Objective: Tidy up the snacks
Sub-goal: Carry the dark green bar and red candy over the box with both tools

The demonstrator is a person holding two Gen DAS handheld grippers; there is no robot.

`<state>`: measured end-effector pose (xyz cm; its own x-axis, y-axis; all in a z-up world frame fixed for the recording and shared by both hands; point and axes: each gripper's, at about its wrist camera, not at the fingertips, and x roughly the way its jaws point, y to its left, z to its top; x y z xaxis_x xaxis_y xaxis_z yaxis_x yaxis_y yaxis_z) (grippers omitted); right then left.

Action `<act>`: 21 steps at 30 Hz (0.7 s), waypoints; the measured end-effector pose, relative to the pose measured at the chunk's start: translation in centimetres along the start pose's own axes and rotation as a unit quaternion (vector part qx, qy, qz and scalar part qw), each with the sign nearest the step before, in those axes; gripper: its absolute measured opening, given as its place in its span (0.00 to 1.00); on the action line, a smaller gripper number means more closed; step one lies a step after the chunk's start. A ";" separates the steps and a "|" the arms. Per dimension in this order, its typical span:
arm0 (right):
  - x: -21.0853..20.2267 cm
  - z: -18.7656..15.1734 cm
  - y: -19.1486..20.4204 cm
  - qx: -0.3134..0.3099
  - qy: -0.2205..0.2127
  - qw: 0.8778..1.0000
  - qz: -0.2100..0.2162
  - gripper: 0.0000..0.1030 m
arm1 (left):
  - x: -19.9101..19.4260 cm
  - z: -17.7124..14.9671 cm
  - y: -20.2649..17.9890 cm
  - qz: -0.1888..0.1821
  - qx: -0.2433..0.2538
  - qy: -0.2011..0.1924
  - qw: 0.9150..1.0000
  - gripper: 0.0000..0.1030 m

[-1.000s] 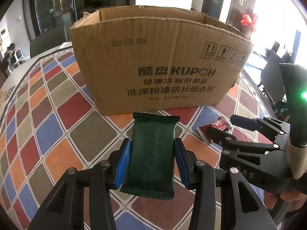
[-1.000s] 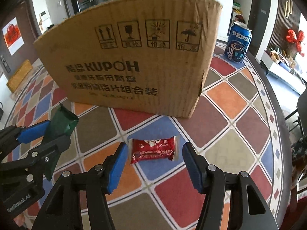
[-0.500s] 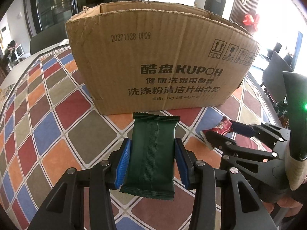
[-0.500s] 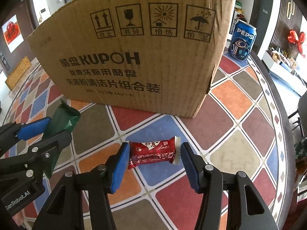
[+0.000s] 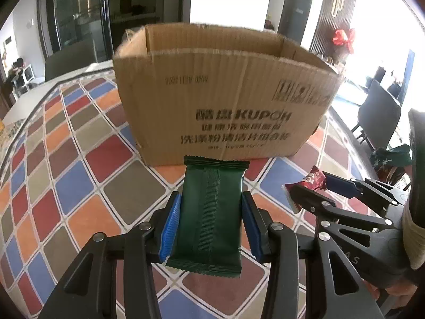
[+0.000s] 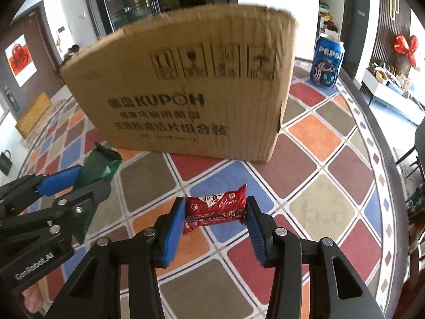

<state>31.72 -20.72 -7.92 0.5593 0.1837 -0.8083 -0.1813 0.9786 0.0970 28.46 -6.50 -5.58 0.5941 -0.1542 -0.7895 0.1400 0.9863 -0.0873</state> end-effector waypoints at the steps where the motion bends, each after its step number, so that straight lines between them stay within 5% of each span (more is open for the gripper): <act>1: -0.6 0.0 0.1 0.000 -0.006 1.000 -0.001 0.45 | -0.5 0.0 0.0 0.000 0.002 -0.006 1.000 0.43; 21: -9.2 2.9 2.0 0.001 -0.112 0.994 0.004 0.45 | -9.0 2.9 0.4 -0.010 0.008 -0.107 0.994 0.43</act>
<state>28.57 -20.22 1.45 0.7241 0.2082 -0.6575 -0.1861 0.9770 0.1044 25.49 -4.92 3.22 0.7454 -0.1850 -0.6405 0.1659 0.9820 -0.0906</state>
